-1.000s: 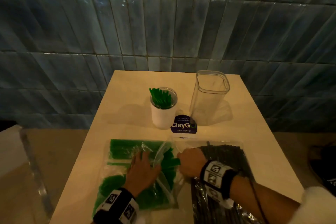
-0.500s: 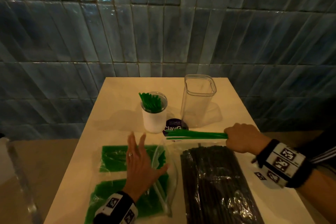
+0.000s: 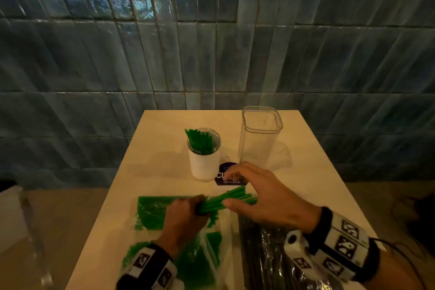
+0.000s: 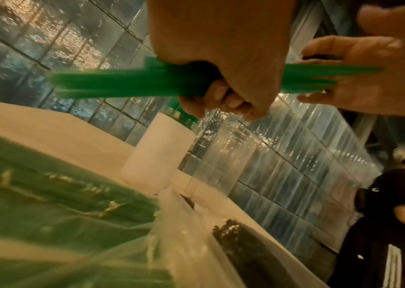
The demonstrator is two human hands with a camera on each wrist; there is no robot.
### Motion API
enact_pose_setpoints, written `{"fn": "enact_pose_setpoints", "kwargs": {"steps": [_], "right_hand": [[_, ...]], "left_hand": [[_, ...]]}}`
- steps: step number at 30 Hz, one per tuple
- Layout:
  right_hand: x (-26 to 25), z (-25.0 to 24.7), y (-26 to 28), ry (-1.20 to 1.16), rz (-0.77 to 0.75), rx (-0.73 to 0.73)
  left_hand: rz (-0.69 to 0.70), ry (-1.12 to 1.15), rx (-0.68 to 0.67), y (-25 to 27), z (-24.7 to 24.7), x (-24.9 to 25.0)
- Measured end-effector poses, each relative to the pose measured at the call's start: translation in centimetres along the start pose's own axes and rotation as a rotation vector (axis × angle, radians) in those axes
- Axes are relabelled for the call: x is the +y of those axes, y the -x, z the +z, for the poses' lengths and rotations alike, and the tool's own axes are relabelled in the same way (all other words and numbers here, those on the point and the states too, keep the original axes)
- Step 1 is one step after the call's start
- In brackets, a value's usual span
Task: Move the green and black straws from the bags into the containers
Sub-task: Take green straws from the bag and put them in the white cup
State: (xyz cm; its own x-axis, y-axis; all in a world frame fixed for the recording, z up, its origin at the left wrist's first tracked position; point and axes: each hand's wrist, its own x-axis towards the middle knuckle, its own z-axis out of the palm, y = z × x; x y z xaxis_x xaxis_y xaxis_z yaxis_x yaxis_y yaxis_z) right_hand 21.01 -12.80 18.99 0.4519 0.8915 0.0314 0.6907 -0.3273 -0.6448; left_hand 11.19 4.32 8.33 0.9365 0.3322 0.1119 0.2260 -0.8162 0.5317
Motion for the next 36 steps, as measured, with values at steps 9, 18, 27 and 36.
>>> {"fn": "enact_pose_setpoints", "kwargs": {"steps": [9,18,27,36], "right_hand": [[-2.1,3.6,-1.9,-0.526,-0.140,0.466],[-3.3,4.6,-4.2,-0.631,-0.203,0.632],[-2.9,-4.0,-9.1,-0.658,-0.279,0.822],[-1.3,-7.6,-16.5,-0.474,-0.358,1.073]], "left_hand": [[-0.205,0.601,0.067,-0.9,1.2,2.5],[-0.230,0.561,-0.124,-1.8,0.9,3.1],[-0.244,0.555,-0.084,-4.5,0.7,0.2],[-0.460,0.601,0.204,-11.5,0.8,-3.2]]}}
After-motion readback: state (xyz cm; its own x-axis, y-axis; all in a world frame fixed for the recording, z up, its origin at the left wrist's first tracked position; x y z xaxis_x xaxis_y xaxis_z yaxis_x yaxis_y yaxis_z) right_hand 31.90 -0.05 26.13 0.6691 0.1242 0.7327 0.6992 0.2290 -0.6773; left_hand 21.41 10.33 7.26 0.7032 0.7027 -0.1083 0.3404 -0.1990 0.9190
